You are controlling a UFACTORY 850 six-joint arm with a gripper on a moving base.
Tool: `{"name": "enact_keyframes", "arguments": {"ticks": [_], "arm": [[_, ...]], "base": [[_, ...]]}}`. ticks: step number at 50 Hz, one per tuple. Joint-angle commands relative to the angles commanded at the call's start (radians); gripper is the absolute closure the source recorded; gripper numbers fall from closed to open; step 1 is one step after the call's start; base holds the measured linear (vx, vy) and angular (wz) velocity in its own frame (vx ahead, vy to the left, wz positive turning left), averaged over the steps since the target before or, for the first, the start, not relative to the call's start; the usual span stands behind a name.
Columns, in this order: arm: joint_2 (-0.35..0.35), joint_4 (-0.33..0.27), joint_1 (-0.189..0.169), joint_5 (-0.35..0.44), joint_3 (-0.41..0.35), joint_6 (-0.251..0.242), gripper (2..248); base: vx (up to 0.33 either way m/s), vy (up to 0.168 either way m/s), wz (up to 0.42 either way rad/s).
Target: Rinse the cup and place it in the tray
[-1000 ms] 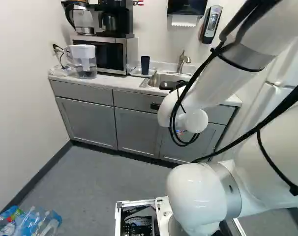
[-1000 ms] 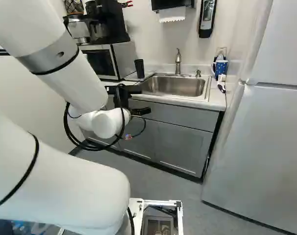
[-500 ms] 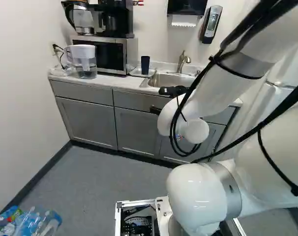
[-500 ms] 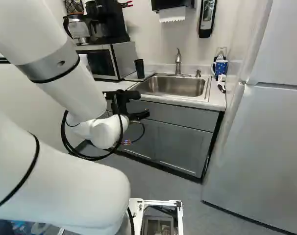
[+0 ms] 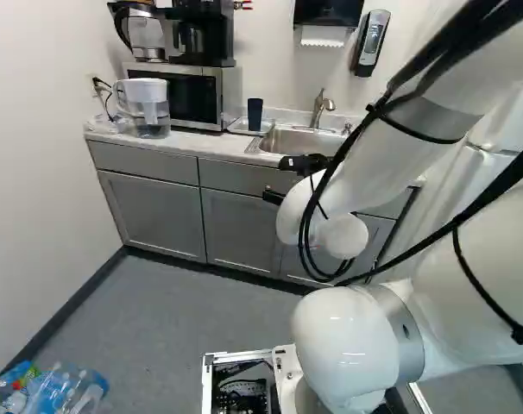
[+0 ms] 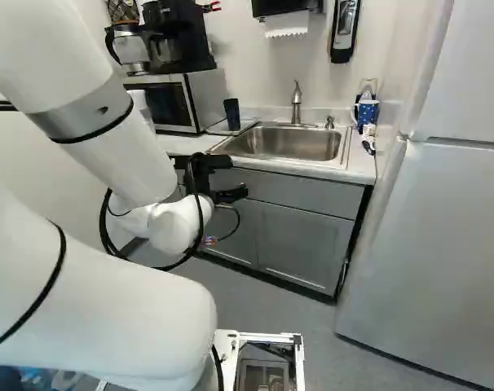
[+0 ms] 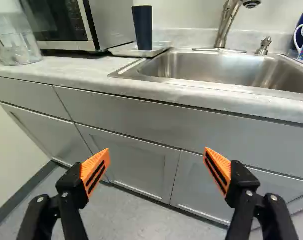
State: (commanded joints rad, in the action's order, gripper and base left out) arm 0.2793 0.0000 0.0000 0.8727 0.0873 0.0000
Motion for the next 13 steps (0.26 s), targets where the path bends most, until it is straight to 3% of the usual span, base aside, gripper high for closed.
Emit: {"name": "enact_keyframes", "arguments": {"ticks": [13], "arm": [[0.000,0.000,0.000,0.000,0.000,0.000,3]], "base": [[0.000,0.000,0.000]]}}
